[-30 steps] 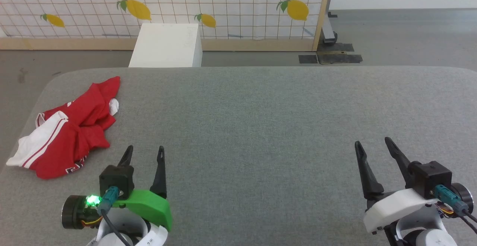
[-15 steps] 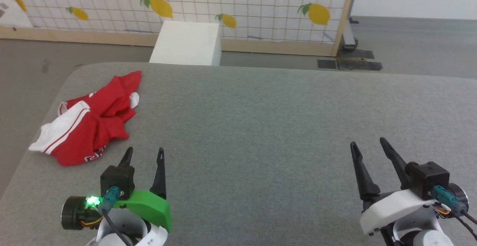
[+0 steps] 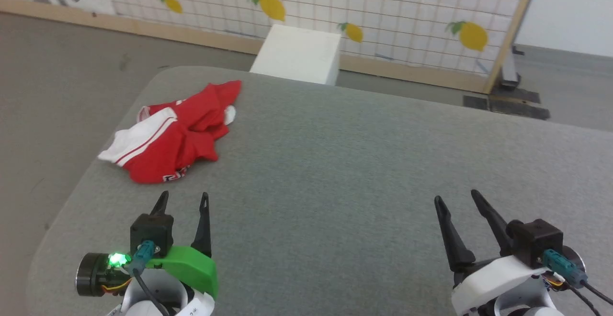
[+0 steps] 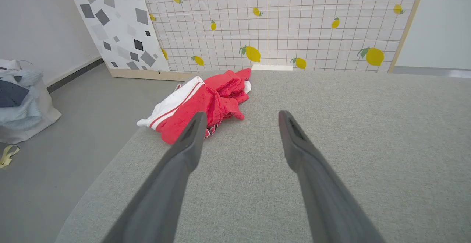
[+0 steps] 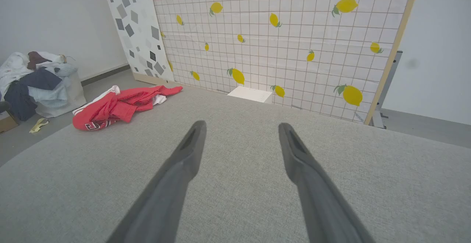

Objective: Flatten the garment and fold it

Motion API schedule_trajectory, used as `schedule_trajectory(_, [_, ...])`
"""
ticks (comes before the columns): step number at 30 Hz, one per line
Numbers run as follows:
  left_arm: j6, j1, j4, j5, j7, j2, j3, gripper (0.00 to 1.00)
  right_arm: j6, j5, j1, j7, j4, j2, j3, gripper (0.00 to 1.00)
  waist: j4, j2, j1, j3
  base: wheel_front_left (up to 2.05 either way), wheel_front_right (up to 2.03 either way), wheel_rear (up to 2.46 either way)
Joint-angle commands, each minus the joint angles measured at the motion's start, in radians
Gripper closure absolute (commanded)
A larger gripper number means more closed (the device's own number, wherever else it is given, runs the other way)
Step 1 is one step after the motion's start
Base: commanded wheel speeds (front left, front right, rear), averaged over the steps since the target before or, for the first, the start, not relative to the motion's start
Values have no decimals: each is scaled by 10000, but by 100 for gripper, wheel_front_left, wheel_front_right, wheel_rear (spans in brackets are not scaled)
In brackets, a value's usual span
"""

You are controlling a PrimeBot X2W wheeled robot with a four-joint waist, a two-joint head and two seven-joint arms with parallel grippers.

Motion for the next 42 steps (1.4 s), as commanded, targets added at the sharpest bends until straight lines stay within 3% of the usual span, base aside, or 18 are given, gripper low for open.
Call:
schedule_trajectory(1, [49,80,-33,-44,28,135,-6,0,-13,116,126,-7,-50,-22,48,0,559,0,0,-113,0,0,0])
schedule_trajectory(14, [98,108,-106,71,87,381,-267,0,-13,356,295,-83,-74,13,211,0,1665,0,0,-175,0,0,0])
schedule_trajectory(32, [229,10,-159,-108,124,424,-342,0,-13,319,276,-15,-154,35,192,0,1704,0,0,23,0,0,0])
schedule_trajectory(38, [-323,-859,-102,-389,561,675,-453,0,-13,201,42,147,-396,-85,162,0,1432,0,0,539,0,0,0])
schedule_trajectory(42, [-1057,-2032,145,-740,1222,1166,-474,0,-13,116,-191,283,-640,-246,136,0,1085,0,0,1086,0,0,0])
